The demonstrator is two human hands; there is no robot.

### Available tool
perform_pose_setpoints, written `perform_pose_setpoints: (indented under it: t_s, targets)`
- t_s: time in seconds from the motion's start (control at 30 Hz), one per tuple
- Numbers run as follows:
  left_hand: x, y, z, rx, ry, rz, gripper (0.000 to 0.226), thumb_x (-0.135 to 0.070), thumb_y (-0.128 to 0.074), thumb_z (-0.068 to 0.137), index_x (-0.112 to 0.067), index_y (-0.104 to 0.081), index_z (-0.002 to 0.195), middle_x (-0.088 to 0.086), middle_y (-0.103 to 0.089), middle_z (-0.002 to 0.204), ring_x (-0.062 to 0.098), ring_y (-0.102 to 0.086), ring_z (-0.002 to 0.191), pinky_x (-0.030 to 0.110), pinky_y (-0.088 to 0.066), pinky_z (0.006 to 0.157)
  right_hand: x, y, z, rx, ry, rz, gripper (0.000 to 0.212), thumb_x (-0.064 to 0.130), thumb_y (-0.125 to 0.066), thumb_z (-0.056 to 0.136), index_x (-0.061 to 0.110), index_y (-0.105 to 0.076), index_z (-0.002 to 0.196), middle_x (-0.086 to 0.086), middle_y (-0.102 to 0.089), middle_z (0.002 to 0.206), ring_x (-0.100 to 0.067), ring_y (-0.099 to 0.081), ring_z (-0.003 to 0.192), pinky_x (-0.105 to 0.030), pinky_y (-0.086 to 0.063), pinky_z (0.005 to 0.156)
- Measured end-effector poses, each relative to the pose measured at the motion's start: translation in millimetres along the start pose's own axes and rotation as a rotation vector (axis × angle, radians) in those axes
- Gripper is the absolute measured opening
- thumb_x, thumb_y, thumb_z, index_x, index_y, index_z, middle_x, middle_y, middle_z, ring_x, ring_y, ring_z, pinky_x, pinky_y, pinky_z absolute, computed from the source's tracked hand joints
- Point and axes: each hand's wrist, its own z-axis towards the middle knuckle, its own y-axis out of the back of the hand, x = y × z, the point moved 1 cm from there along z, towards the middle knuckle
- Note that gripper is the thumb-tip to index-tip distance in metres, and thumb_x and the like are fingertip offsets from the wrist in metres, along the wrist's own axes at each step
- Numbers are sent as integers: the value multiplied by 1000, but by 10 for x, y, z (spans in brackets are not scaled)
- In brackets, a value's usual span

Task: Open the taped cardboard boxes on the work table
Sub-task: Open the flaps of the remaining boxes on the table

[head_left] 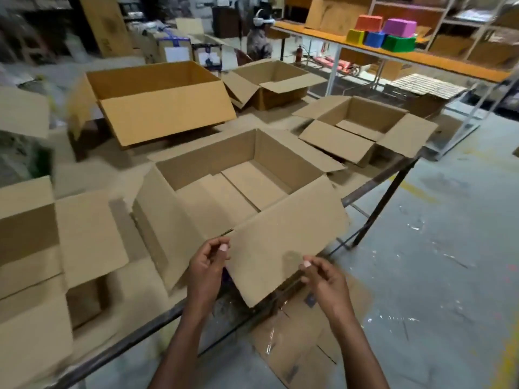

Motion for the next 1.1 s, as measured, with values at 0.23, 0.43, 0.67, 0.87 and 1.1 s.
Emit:
perform_pose_setpoints:
  t_s: [0.23,0.43,0.67,0.87,1.1]
  targets:
    - [-89,-533,132,-187,-99,169,14,-21,-62,98,-26,-73,105,-13,-73,105,0,-65,96,15,-50,80,532,241,981,241,125,-121,13,27,-67,95,33,-74,103,8,-75,99,-15,-71,92,-32,-54,84]
    - [-89,-663,455,-309,-130,306,15,-20,-62,98,-28,-71,106,-17,-69,110,-2,-62,100,17,-47,81,774,42,1659,300,211,-177,15,25,-66,96,36,-73,104,14,-73,102,-5,-66,100,-24,-51,82]
    - [18,-526,931,-437,-146,413,16,-20,-63,96,-32,-69,104,-13,-65,112,12,-60,108,37,-50,94,962,-38,2333,223,229,-274,16,19,-65,95,26,-71,108,12,-70,100,1,-62,92,-16,-46,81]
    - [195,-430,1016,-509,-37,585,34,-19,-73,89,-41,-60,113,-8,-48,130,29,-45,130,54,-39,108,944,105,2952,44,216,-477,28,28,-67,92,17,-67,118,-11,-61,128,-34,-56,118,-46,-46,103]
    - [308,-493,998,-539,290,561,78,-18,-59,96,-41,-16,157,6,-26,161,38,-38,140,60,-34,113,925,95,3269,158,55,-465,69,31,-69,90,24,-36,149,-12,-43,151,-38,-49,131,-52,-36,113]
